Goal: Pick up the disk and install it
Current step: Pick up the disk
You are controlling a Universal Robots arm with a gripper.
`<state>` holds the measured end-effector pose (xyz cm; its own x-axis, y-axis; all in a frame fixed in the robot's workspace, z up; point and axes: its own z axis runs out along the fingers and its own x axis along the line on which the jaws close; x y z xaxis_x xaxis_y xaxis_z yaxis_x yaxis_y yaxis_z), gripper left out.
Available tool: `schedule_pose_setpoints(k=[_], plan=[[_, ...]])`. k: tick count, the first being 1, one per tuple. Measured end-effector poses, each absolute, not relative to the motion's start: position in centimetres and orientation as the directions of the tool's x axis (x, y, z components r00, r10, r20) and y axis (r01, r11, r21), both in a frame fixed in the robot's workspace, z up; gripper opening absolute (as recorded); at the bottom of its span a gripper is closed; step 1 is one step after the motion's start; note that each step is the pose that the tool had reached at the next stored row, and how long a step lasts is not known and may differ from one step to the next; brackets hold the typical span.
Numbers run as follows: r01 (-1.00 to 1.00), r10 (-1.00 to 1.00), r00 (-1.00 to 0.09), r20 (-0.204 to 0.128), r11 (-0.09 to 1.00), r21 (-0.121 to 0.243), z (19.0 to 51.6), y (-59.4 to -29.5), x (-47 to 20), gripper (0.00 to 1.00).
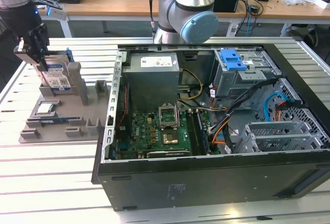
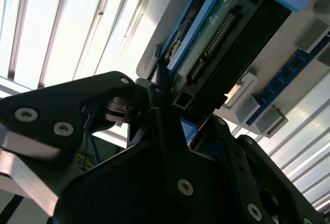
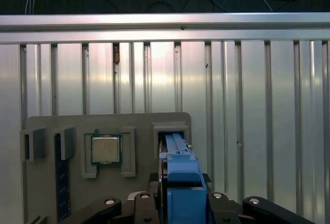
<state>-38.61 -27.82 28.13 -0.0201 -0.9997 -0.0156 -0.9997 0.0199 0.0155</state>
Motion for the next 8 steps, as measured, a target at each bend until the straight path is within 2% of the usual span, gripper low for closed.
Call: schedule_pose_setpoints(k=[8], plan=[[-1.0, -1.0, -0.02, -0.016, 0.02, 0.015, 28.03, -27.82, -38.61, 0.37]])
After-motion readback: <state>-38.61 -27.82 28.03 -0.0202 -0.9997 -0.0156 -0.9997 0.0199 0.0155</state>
